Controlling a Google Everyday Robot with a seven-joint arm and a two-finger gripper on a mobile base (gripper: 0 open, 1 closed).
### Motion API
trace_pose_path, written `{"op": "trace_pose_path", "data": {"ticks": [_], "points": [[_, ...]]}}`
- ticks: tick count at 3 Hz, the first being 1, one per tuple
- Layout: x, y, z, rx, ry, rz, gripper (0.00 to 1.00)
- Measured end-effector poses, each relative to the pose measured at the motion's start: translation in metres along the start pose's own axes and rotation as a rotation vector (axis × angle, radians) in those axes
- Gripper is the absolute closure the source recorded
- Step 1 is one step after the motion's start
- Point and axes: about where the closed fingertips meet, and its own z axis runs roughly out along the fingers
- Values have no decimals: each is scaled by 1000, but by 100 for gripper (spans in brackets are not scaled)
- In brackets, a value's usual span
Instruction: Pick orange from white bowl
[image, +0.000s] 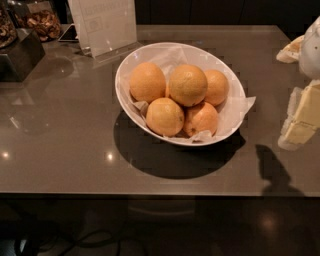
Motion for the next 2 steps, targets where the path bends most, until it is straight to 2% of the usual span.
{"op": "trace_pose_path", "data": {"ticks": [1,2], "points": [[-4,-5,-1,2,-12,5,0],[-36,-30,9,-36,-120,-33,0]]}}
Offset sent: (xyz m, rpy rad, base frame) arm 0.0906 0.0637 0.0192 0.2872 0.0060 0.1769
